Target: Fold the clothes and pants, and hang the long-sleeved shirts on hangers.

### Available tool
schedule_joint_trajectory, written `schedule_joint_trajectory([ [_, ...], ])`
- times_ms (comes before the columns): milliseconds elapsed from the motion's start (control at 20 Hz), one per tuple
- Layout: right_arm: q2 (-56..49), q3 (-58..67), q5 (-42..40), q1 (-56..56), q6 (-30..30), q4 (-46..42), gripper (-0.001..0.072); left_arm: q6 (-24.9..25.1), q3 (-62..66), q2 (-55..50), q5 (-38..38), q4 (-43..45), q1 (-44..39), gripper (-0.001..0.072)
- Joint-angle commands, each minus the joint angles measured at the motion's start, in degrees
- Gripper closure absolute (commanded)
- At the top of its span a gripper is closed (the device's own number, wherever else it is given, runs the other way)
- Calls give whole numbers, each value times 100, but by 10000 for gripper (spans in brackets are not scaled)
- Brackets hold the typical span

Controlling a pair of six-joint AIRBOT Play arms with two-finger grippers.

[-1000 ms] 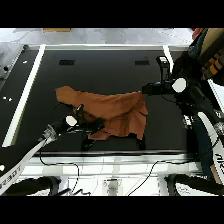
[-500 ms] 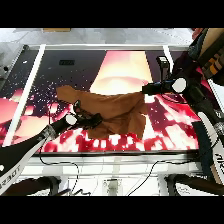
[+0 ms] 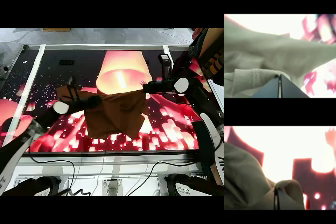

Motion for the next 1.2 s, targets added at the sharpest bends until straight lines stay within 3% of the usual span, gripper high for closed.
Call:
schedule_joint_trajectory([
  [0, 431, 63, -470, -7, -13, -118, 699, 944, 570, 713, 457, 4, 168, 702],
  [200, 1169, 293, -887, -7, -11, -398, 699, 1318, 691, 1784, 1200, 2, 476, 702],
  [450, 2162, 728, -966, -4, -13, -411, 700, 1353, 699, 2992, 2052, 280, 614, 702],
  [850, 3694, 1202, -146, -4, -9, 179, 700, 1349, 699, 4367, 1589, 433, 614, 703],
  [1150, 3158, 1200, -52, -4, 0, 382, 700, 1351, 688, 3936, 1451, 498, 614, 703],
])
